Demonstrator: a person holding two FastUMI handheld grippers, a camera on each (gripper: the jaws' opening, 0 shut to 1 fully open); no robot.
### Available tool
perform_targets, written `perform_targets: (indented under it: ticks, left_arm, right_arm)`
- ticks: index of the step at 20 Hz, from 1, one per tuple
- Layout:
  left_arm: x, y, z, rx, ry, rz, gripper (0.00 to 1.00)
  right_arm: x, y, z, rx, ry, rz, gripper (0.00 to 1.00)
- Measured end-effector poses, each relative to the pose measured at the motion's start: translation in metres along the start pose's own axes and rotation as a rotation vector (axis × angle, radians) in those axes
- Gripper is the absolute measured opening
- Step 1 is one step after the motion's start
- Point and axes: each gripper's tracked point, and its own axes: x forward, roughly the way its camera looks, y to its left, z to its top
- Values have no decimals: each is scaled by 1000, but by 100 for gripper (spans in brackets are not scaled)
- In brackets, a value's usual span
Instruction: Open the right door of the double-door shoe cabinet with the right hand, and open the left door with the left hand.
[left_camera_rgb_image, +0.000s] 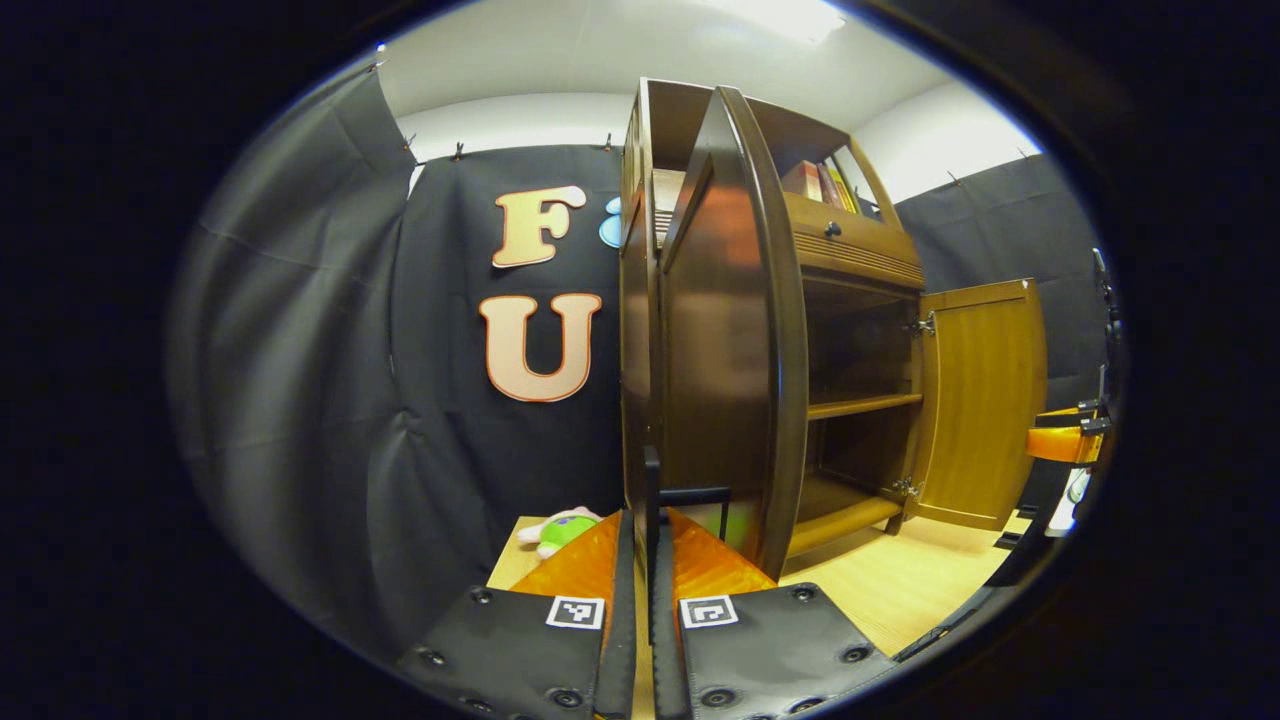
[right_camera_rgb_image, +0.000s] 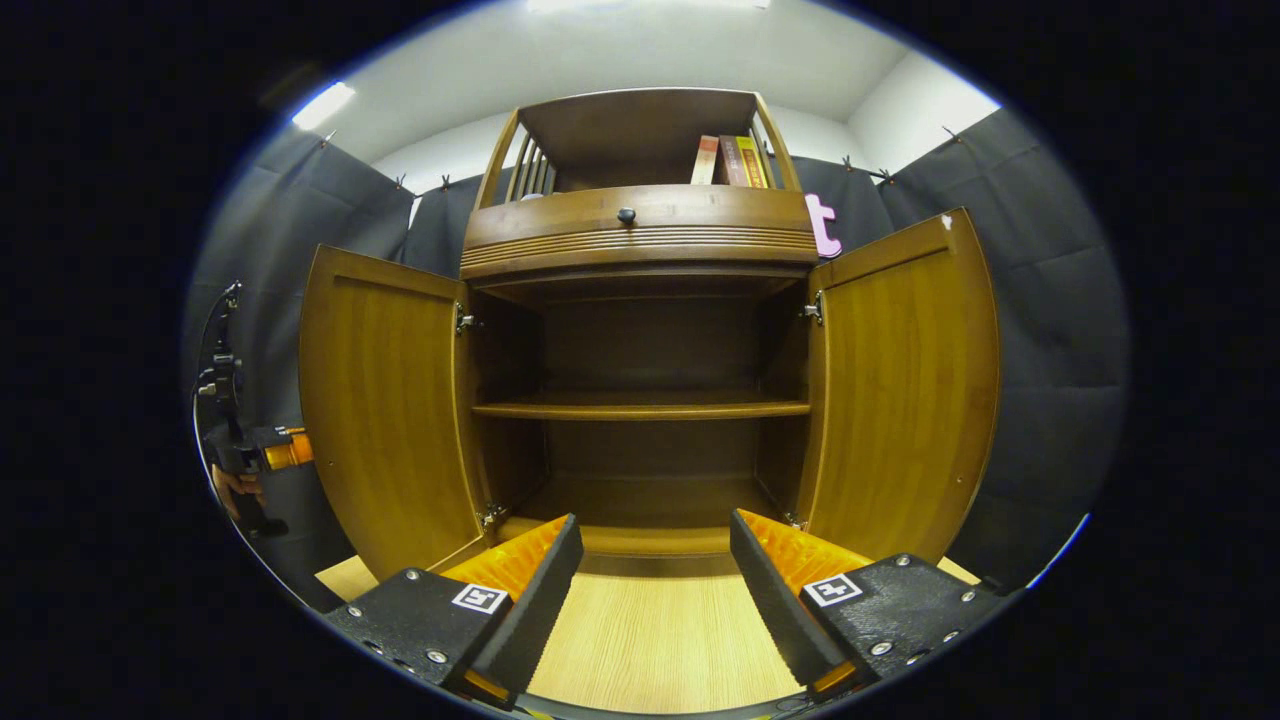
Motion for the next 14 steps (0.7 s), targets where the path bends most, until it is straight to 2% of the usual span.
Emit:
perform_targets:
  ticks: [4,8,11,12,13,14]
  left_arm:
    - [0,4,-1,-25,-21,-20,17]
    - [-14,2,-5,34,-14,13,14]
    - [-38,5,-8,-1,-16,81,14]
    - [-48,9,-9,-6,-6,122,14]
    - [-59,12,-11,-3,8,173,14]
    - [-70,13,-9,2,12,211,16]
  right_arm:
    - [5,7,3,-10,-3,31,92]
    - [12,8,2,-16,5,68,92]
    - [21,-3,-2,-25,13,93,92]
    - [24,-7,-5,-20,27,106,100]
    - [27,-13,-7,-14,31,117,92]
    - [31,-20,-5,-12,27,123,92]
